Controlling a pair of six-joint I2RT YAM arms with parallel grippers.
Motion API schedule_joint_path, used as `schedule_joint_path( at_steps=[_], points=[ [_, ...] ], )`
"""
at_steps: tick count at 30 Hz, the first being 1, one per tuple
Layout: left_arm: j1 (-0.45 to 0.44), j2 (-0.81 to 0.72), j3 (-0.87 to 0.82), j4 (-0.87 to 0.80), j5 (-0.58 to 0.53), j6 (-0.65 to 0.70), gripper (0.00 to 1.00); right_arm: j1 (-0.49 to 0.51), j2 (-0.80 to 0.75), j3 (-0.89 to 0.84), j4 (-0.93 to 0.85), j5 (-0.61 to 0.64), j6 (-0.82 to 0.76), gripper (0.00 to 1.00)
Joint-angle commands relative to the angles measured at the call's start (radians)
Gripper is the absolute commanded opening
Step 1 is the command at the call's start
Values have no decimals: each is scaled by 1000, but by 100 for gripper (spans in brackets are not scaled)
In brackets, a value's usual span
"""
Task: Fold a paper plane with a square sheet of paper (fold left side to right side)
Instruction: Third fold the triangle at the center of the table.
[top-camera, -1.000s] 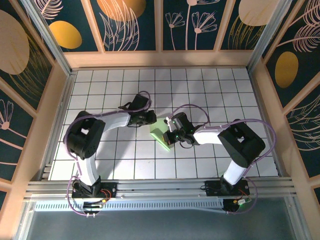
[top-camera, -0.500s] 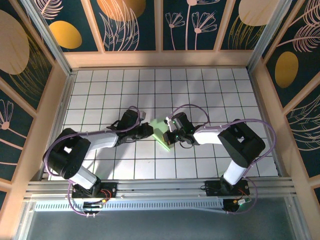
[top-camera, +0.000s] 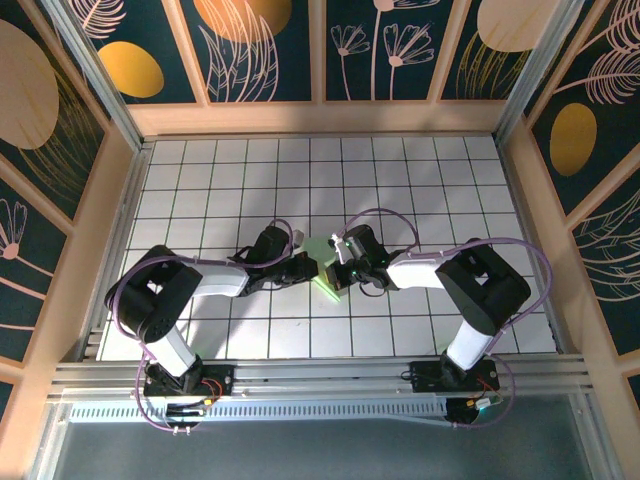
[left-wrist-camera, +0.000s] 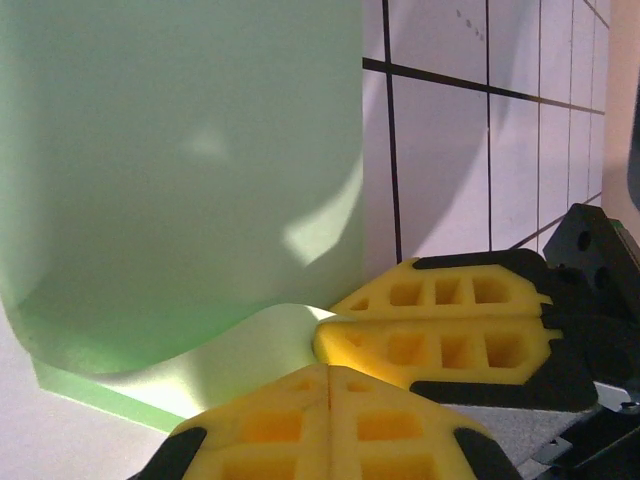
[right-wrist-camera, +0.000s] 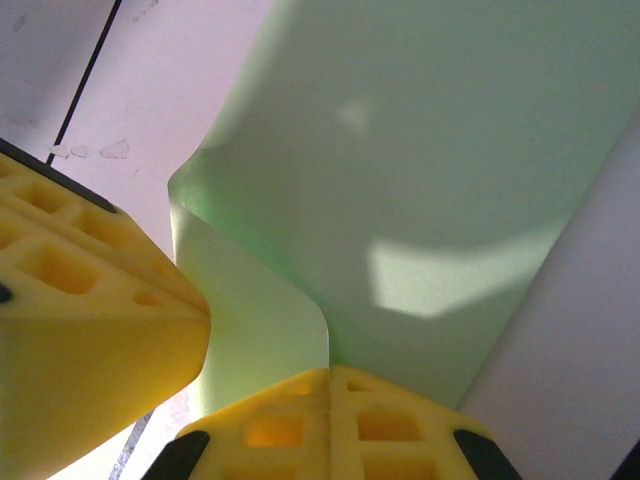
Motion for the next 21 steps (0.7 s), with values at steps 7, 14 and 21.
schedule_joint_path(
  at_steps=[7,14,21],
  points=[
    [-3,23,-10,47,-14,-13,1,-6,-2,-11,-64,6,9,0],
    [-4,52,-13,28,-24,-4,0,-6,-1,-9,-66,7,7,2],
    [-5,55,-15,-1,-42,10,0,-6,0,-8,-66,8,7,2]
  ],
)
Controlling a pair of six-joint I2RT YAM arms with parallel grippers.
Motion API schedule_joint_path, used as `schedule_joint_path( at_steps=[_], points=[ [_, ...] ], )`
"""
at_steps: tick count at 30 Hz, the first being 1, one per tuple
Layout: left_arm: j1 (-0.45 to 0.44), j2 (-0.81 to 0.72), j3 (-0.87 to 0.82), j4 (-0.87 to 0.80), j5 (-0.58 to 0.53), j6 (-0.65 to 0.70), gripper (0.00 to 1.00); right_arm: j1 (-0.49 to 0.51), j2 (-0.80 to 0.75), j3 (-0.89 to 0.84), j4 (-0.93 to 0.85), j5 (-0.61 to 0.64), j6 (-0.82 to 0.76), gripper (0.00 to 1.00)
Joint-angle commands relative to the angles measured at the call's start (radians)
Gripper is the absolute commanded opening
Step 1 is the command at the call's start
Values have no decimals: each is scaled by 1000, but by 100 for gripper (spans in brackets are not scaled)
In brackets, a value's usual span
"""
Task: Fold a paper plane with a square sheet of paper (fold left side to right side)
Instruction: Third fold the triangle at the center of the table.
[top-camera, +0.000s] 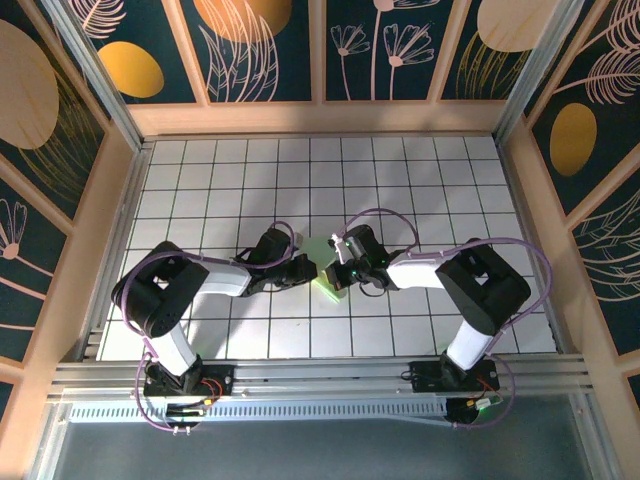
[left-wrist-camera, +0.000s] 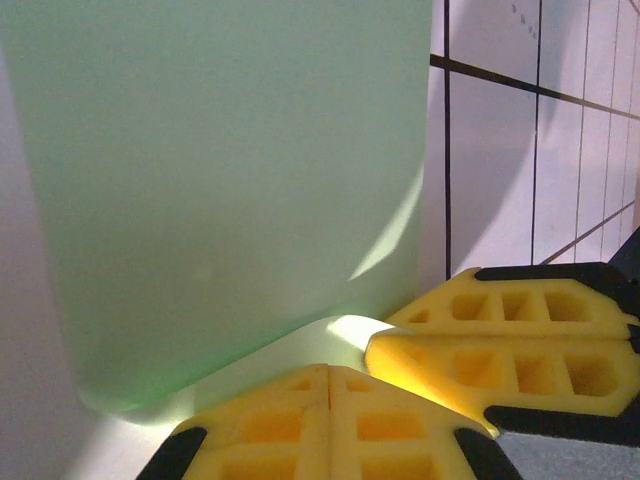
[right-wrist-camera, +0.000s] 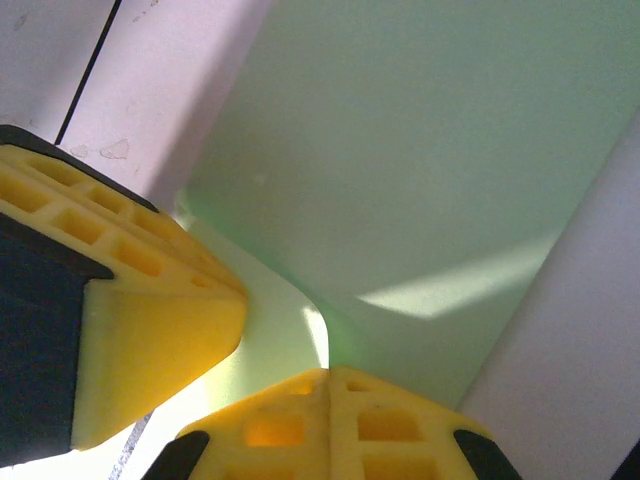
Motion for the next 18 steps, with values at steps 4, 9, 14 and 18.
schedule_joint_path(
  at_steps=[4,9,14,18],
  points=[
    [-4,10,-12,-19,-24,13,0,-6,1,-7,-65,7,7,2],
    [-3,10,-11,-32,-34,21,0,-5,3,-5,-67,9,6,2],
    [-3,24,-11,-34,-34,25,0,-5,1,-2,-67,9,6,3],
    [-4,41,-11,-28,-38,25,0,-5,-1,1,-69,9,5,3]
  ],
)
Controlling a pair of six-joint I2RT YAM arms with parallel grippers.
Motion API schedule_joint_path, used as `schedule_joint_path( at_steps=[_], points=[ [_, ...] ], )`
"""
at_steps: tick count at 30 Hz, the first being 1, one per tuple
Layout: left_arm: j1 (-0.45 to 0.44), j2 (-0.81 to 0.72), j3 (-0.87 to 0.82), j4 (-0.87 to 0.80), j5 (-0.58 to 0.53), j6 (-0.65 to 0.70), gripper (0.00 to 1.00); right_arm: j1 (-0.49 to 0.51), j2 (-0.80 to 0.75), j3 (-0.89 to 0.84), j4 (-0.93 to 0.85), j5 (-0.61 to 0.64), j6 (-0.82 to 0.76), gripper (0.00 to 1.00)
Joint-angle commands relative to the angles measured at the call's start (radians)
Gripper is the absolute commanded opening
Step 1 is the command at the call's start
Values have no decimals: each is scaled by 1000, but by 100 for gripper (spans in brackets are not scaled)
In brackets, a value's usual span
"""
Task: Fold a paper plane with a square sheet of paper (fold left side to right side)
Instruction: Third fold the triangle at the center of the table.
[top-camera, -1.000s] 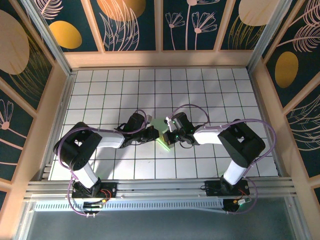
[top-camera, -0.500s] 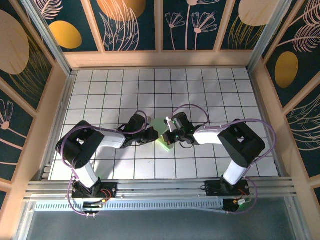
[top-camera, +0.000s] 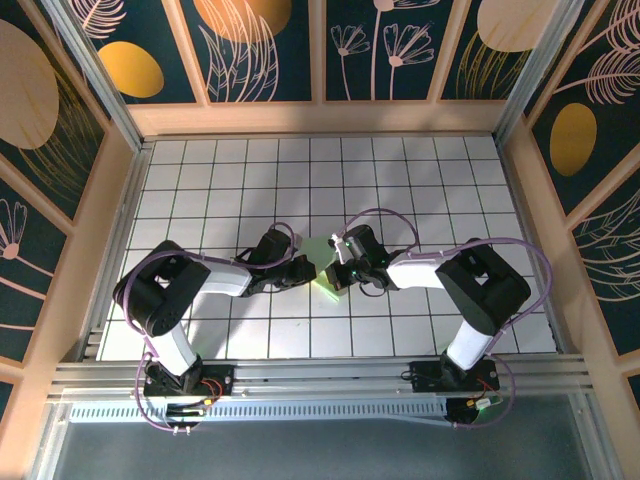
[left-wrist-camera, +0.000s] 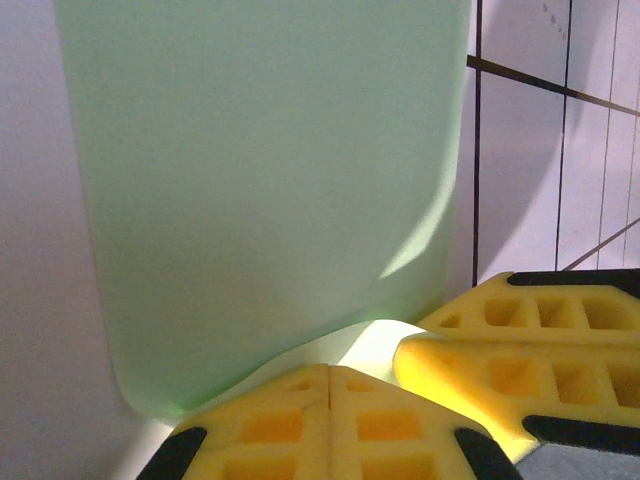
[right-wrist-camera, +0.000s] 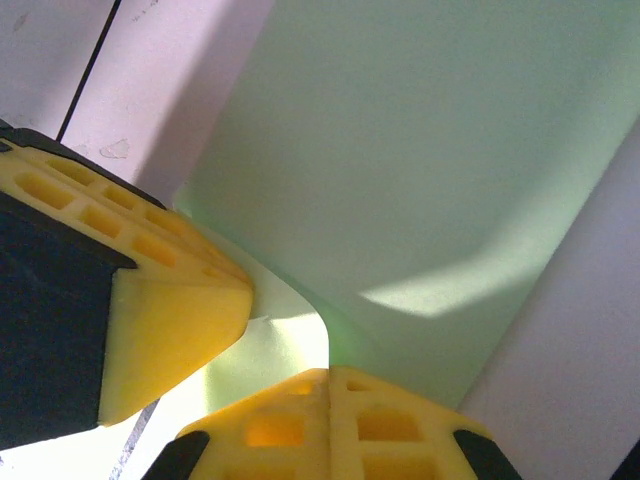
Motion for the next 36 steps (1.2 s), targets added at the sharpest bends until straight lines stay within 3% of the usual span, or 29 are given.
schedule_joint_path(
  at_steps=[1,7,17,23,26,31,36],
  points=[
    [-4,35,-10,-15,-19,21,0,-5,0,2,-68,9,4,3],
    [-3,68,3,-42,-39,21,0,-7,-19,17,-74,1,13,8],
    [-4,78,3,-102,-65,27,0,-31,-99,71,-139,13,33,33],
    [-4,78,10,-101,-64,28,0,-71,-177,70,-228,-28,40,40],
    [-4,78,11,-99,-64,28,0,-77,-203,61,-252,-115,42,36],
    [-3,73,12,-99,-67,26,0,-63,-189,16,-208,-316,100,14],
    [-4,72,9,-96,-70,22,0,-57,-161,-31,-128,-378,152,5]
  ],
)
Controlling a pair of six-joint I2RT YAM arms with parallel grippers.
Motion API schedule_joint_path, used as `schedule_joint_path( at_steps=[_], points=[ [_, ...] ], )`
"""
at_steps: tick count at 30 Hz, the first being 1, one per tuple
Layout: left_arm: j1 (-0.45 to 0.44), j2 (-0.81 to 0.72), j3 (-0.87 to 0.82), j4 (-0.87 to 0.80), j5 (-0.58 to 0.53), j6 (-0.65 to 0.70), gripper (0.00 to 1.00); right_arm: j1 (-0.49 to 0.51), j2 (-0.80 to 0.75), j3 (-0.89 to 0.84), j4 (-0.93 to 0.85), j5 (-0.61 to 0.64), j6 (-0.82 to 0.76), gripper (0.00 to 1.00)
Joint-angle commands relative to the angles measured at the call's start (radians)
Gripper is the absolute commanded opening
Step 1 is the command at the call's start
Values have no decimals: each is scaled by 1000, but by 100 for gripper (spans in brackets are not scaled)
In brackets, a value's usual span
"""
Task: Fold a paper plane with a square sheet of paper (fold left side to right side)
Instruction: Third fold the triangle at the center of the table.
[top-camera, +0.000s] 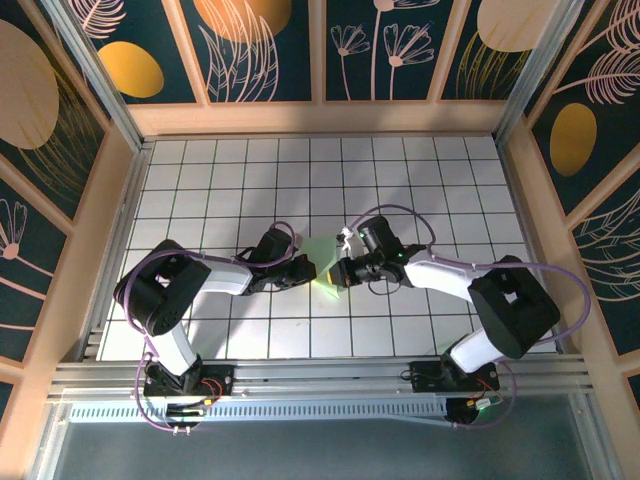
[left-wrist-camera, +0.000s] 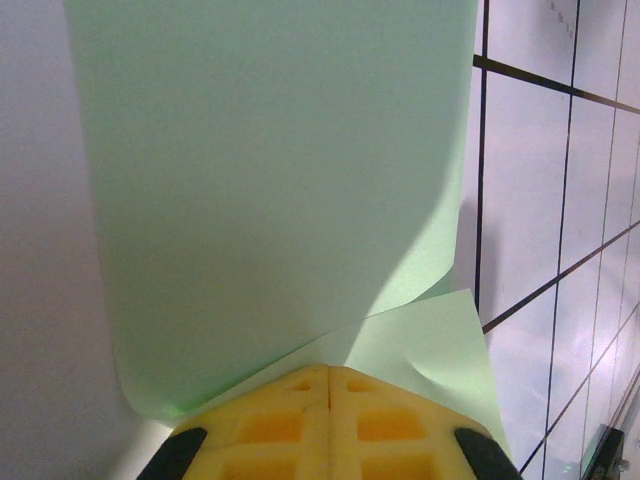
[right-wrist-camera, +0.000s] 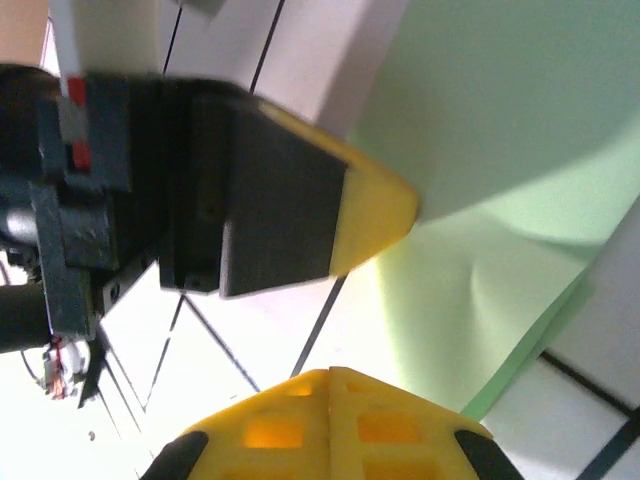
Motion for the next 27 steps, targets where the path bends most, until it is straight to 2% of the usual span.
schedule_joint_path(
  at_steps=[1,27],
  points=[
    [-3,64,-7,-72,-71,22,0,9,33,-27,54,-92,44,5],
    [-4,66,-4,-80,-74,25,0,46,127,-96,115,-73,68,3]
  ],
)
